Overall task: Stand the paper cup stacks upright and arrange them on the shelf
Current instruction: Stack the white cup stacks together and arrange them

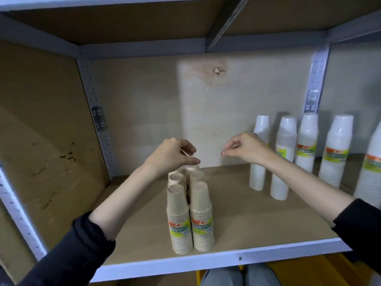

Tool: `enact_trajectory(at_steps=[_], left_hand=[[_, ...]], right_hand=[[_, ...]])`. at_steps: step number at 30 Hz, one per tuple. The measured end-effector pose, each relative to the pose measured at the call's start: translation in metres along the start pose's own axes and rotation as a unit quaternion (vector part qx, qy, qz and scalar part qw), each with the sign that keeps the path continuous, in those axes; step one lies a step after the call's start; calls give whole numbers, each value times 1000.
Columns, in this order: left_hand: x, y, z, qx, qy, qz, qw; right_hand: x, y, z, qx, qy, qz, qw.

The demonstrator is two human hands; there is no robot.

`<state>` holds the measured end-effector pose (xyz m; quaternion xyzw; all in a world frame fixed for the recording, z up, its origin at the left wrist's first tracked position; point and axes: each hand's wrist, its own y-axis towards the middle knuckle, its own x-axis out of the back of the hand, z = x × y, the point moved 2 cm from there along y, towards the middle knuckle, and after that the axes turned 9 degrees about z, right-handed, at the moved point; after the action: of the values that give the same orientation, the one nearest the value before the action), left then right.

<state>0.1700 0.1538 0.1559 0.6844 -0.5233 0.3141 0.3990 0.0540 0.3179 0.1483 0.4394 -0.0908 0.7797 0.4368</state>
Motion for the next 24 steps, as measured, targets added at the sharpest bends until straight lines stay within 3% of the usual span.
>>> enact_trajectory(at_steps=[12, 24], left_hand=[[-47, 168, -89, -57, -54, -16, 997], [-106, 261, -125, 1, -52, 55, 997]], right_hand=[[121, 47, -87, -93, -118, -176, 973], [138, 71, -137, -143, -49, -114, 982]])
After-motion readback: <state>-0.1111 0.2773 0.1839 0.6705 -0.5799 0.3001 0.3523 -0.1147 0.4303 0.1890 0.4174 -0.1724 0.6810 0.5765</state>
